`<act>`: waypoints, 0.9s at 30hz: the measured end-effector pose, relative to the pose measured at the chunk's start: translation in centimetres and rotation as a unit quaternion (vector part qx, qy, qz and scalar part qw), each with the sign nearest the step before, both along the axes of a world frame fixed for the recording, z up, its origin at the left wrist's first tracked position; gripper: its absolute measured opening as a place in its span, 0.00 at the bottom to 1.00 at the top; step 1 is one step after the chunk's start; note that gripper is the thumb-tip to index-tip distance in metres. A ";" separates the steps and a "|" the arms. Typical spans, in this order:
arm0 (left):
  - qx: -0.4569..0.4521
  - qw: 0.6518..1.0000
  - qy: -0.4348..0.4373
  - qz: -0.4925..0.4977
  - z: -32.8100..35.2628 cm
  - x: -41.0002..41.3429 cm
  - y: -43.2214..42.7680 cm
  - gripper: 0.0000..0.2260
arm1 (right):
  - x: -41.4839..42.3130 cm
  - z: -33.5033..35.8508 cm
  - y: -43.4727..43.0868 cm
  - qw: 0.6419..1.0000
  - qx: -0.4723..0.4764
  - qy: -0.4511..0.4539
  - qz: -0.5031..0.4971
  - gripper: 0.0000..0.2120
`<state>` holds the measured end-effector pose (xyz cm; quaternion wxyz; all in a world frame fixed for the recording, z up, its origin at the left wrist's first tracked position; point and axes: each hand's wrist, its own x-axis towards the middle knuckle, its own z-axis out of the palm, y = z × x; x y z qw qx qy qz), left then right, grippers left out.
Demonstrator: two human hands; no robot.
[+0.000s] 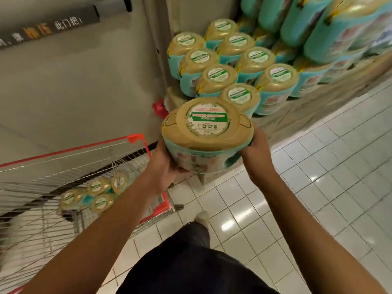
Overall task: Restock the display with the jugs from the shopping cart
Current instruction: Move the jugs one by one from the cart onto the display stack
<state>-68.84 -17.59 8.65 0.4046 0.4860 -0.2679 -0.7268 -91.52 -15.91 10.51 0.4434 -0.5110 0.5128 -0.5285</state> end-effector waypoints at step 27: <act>-0.194 0.976 -0.101 -0.013 1.9 -14.8 -39.7 0.40 | -12.1 2.8 -43.4 0.993 0.113 0.004 -0.041 0.18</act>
